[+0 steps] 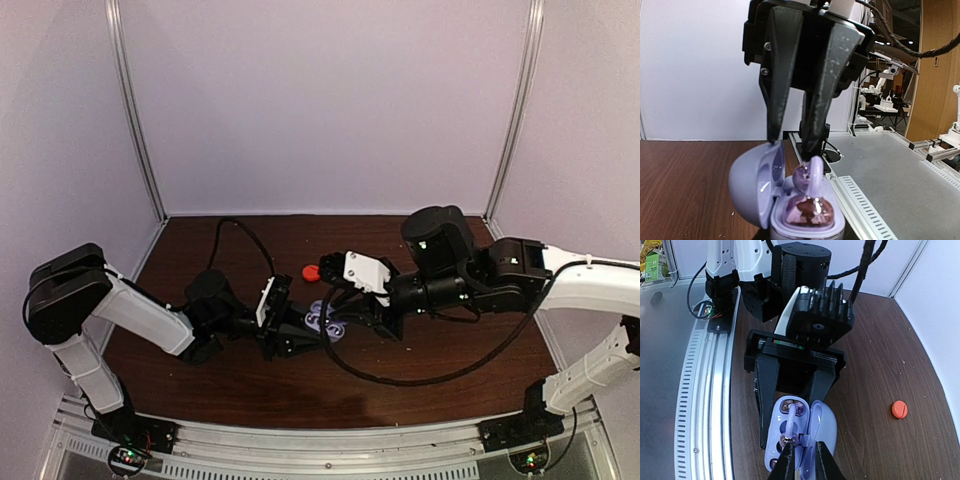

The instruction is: Insert the wireless bluetooth earbuds into the charging case

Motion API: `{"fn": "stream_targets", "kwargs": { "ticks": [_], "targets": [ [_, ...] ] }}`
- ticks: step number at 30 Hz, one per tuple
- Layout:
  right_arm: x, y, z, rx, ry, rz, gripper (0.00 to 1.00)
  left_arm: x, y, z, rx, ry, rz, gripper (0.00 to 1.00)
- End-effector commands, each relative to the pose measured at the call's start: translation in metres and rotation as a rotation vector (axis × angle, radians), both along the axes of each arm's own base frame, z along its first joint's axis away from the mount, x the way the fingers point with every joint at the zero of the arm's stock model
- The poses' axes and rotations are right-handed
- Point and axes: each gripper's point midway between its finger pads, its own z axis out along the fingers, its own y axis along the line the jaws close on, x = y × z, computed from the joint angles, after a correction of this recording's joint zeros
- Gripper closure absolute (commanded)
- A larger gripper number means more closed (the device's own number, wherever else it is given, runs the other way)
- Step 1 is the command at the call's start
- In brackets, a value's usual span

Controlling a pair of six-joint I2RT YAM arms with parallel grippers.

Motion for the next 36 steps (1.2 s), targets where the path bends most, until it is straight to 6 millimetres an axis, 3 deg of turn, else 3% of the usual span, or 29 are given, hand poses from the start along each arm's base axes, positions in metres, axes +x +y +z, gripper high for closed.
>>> {"fn": "stream_targets", "kwargs": {
  "ticks": [1,7,15,36],
  "targets": [
    [-0.01,-0.004,0.017,0.029,-0.009,0.024,0.85,0.0,-0.002,0.02,-0.069,-0.05,0.004,1.0],
    [-0.01,-0.007,0.022,0.029,-0.005,0.013,0.85,0.002,-0.003,0.019,-0.066,-0.047,0.01,1.0],
    [-0.007,-0.002,-0.001,-0.041,0.007,-0.002,0.86,0.001,-0.002,0.02,-0.071,-0.049,0.009,1.0],
    [-0.004,0.014,-0.004,-0.025,0.016,0.006,0.88,0.001,-0.002,0.018,-0.063,-0.052,0.008,1.0]
  ]
}}
